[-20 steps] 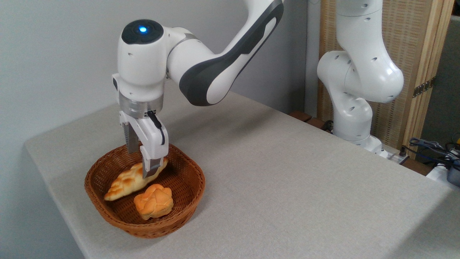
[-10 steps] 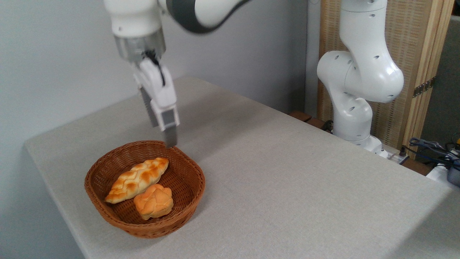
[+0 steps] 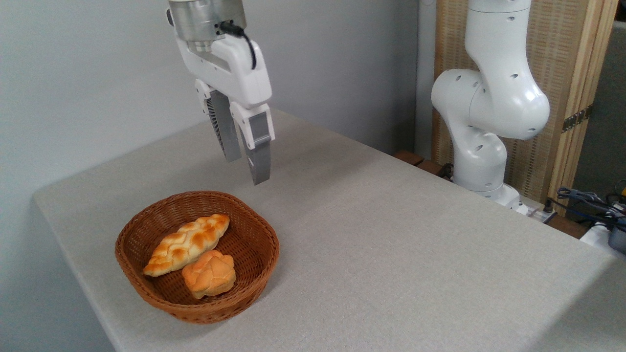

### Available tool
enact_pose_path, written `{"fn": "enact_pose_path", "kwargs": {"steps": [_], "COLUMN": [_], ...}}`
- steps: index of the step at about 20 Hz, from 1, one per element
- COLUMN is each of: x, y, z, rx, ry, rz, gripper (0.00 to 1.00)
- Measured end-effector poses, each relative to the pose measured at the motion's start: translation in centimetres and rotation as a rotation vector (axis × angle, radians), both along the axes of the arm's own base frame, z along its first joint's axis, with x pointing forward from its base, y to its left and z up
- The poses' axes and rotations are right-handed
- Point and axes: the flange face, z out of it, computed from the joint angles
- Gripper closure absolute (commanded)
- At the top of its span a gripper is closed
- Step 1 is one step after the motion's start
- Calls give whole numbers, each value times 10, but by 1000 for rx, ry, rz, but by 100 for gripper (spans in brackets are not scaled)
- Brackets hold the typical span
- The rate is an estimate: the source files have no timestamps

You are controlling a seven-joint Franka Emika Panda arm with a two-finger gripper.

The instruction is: Put bread into the basket

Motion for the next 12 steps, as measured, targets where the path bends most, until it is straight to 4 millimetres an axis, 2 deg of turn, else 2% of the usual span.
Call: {"fn": "enact_pose_path", "kwargs": {"steps": [6, 12], "x": [-5, -6], "y": [22, 20], "z": [12, 12], "rx": [-4, -3], "ry": [-14, -5], "rz": [39, 36], "gripper": [0, 0]}}
